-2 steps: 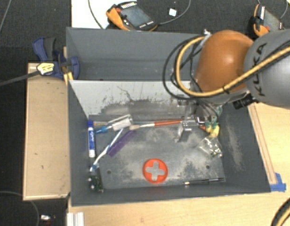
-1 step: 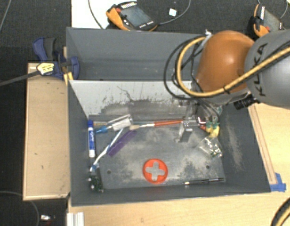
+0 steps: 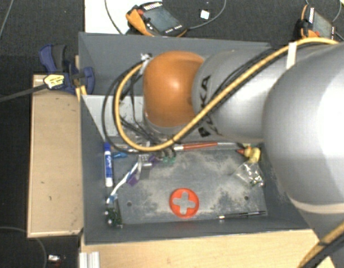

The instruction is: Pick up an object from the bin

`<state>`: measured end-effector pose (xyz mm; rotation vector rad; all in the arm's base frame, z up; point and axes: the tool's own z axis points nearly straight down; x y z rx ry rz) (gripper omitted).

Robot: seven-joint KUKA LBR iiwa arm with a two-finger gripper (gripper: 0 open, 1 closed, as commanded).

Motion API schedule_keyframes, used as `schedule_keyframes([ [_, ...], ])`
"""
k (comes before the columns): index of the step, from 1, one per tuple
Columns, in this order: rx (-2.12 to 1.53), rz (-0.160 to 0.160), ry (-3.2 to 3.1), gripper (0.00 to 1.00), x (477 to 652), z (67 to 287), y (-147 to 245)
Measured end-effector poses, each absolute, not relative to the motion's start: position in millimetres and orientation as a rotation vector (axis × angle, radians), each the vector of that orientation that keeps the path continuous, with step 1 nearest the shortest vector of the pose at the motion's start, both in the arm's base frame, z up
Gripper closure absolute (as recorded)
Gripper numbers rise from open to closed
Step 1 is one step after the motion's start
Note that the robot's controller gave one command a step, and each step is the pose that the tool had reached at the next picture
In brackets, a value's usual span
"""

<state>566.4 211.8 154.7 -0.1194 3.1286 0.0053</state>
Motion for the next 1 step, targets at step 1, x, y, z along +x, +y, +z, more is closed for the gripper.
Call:
schedule_keyframes([
  [1, -0.464, -0.008, 3.1, 0.0, 564.2, 149.1, 169.0],
])
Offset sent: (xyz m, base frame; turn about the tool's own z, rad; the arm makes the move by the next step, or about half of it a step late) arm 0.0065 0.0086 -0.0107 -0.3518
